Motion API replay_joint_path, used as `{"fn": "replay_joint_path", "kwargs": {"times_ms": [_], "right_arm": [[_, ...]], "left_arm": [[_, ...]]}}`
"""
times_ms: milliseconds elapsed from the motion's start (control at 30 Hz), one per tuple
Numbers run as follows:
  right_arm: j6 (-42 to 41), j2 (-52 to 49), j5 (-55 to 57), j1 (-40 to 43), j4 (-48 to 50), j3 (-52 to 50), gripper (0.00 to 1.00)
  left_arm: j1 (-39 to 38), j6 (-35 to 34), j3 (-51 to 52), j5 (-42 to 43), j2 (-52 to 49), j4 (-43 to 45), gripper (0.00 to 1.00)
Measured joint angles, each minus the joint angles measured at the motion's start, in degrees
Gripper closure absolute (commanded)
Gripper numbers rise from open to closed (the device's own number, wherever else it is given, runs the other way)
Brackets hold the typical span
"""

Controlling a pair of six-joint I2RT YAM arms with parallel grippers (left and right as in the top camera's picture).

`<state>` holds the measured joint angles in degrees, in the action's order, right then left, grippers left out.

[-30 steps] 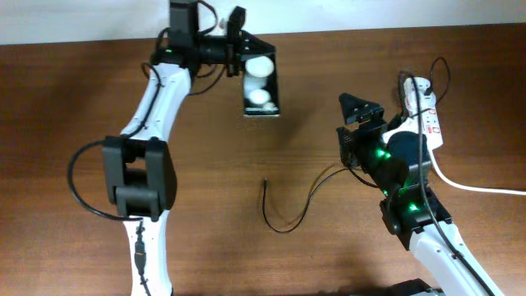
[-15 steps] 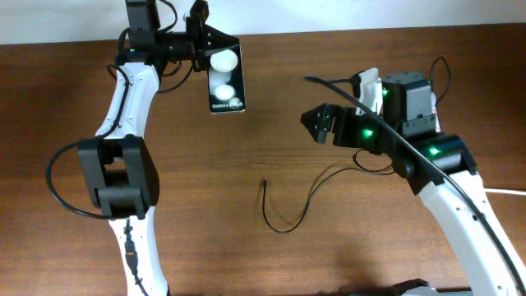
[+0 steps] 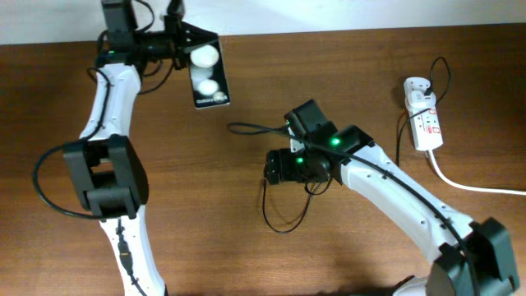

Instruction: Plug charger to phone and switch on socket

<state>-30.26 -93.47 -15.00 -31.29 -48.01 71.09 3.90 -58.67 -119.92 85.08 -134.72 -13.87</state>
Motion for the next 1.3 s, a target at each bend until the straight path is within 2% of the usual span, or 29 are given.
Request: {"fn": "replay_joint_path", "kwargs": {"times_ms": [133,200,300,400,600,800,967,1033,1067,1133,1167,1200,1300], "right_arm": [[-4.0,-6.7,1.5,-4.5,2.4,0.0,0.16],[-7.0,-8.9,6.3,-8.2,3.8,0.1,0.21],[-12.0,-11.4,14.8,-12.4,3.9,0.1,0.20],[-16.3,-13.6,18.7,-12.9,4.8,0.1,0.20],[-24.5,-13.8,19.7,-12.9,6.6,0.1,0.23],[-24.7,-16.7,18.6,-13.0,5.3,2.8,0.28],[-23.0,-28.2,18.4,-13.0,-7.1,15.5,0.33],[-23.1,-28.6,18.4,-13.0,-7.4,16.4,0.33],[-23.1,-28.6,18.4,-13.0,-7.5,16.4,0.35],[-23.0,-28.6,18.4,-13.0,-7.5,16.4,0.48],[-22.8,-28.6,18.4,-13.0,-7.5,16.4,0.75],[-22.7,-28.6,18.4,-13.0,-7.5,16.4,0.85],[-22.5,-28.6,18.4,-13.0,-7.5,16.5,0.87]], "left_arm": [[2.9,0.0,0.0,0.0,0.0,0.0,1.00],[2.9,0.0,0.0,0.0,0.0,0.0,1.00],[2.9,0.4,0.0,0.0,0.0,0.0,1.00],[2.9,1.3,0.0,0.0,0.0,0.0,1.00],[2.9,2.0,0.0,0.0,0.0,0.0,1.00],[2.9,2.0,0.0,0.0,0.0,0.0,1.00],[3.0,2.0,0.0,0.0,0.0,0.0,1.00],[3.0,2.0,0.0,0.0,0.0,0.0,1.00],[3.0,2.0,0.0,0.0,0.0,0.0,1.00],[3.0,2.0,0.0,0.0,0.0,0.0,1.00],[3.0,2.0,0.0,0.0,0.0,0.0,1.00],[3.0,2.0,0.0,0.0,0.0,0.0,1.00],[3.0,2.0,0.0,0.0,0.0,0.0,1.00]]}}
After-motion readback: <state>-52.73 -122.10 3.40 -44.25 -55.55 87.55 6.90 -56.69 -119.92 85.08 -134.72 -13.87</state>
